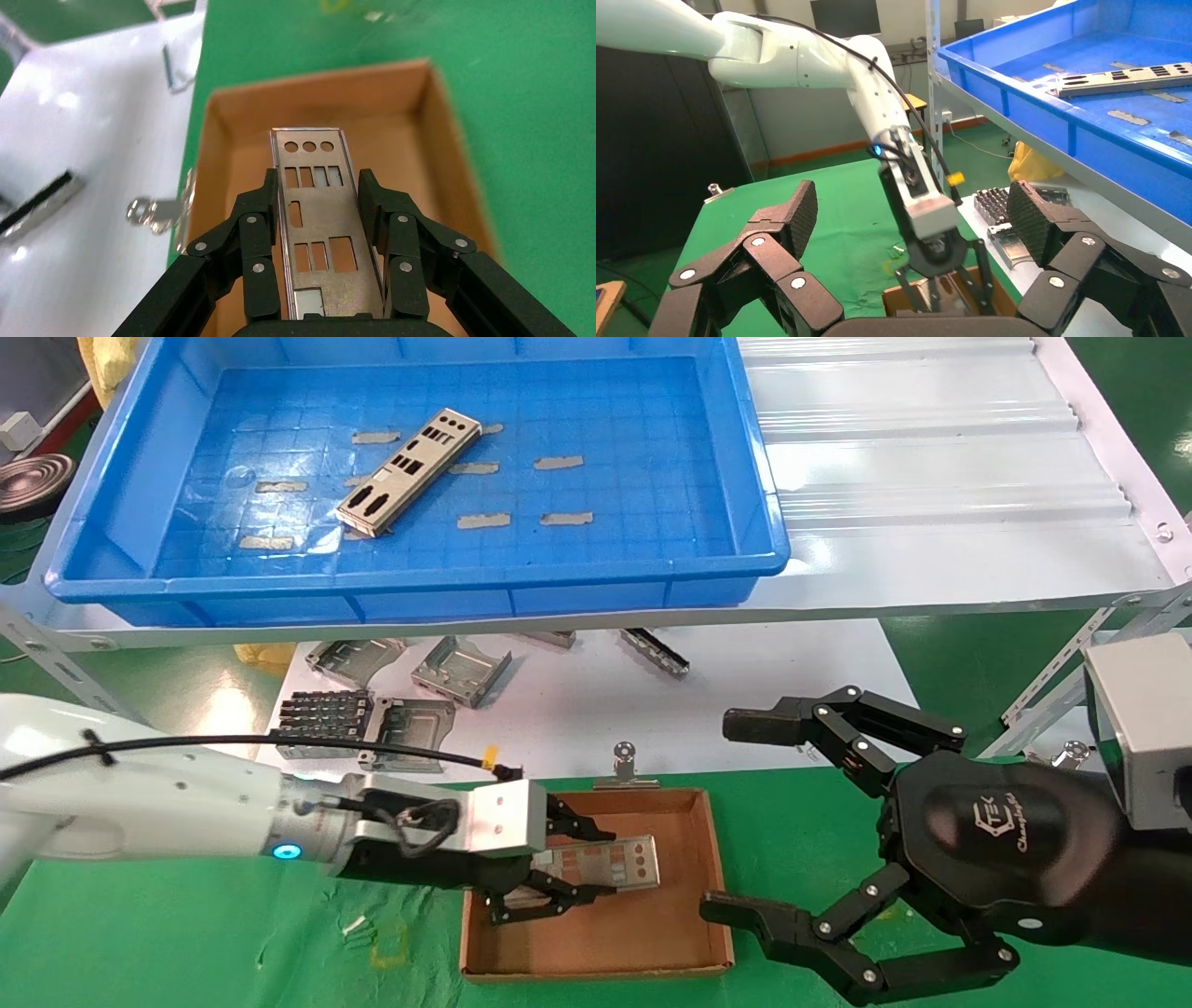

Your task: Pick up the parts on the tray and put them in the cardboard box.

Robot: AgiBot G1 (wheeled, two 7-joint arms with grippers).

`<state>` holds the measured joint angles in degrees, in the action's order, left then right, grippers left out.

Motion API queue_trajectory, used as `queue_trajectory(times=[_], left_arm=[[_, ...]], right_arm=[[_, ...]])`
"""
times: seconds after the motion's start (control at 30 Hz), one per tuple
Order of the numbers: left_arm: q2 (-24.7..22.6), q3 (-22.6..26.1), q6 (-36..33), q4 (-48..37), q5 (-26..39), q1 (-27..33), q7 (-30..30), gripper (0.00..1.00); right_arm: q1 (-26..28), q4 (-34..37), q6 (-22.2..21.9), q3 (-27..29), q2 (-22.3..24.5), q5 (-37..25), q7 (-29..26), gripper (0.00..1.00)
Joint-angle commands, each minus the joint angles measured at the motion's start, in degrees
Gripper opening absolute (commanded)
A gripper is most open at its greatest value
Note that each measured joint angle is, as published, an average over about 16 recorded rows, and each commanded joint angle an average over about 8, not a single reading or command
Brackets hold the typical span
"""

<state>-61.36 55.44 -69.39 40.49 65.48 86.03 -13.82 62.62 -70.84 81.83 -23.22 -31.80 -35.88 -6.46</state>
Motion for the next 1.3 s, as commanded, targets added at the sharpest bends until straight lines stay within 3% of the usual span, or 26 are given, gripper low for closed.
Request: queue_trajectory(times=[0.03,0.23,0.27,0.5,0.53,0.97,1.3], left_arm=[[-1.00,0.29,2.13,-0.63,0.96,-0.44,-0.24,0.00],[-3.20,0.46,3.40,-2.13,1.11,-1.00,-0.59,0.00],[-3.57,0.49,3.44,-2.52,1.10,-1.02,-0.71,0.05],[-5.80,0.44,3.87,-5.69,1.11,-0.82,-2.66,0.93],[-6.06,0.40,3.98,-6.14,1.11,-0.79,-3.01,1.00],[-7.30,-0.50,2.10,-10.45,-0.14,0.33,-6.75,1.00],[-3.63,-3.75,-5.77,-10.30,-7.08,-0.83,-5.67,1.00]], right_arm=[[0.00,0.00,0.00,0.00,0.00,0.00,0.00,1.00],[0.00,0.00,0.00,0.00,0.00,0.00,0.00,1.00],[0.00,0.00,0.00,0.00,0.00,0.00,0.00,1.00],[0.00,0.00,0.00,0.00,0.00,0.00,0.00,1.00],[0.00,0.00,0.00,0.00,0.00,0.00,0.00,1.00],[0.00,0.00,0.00,0.00,0.00,0.00,0.00,1.00],[0.00,0.00,0.00,0.00,0.00,0.00,0.00,1.00]])
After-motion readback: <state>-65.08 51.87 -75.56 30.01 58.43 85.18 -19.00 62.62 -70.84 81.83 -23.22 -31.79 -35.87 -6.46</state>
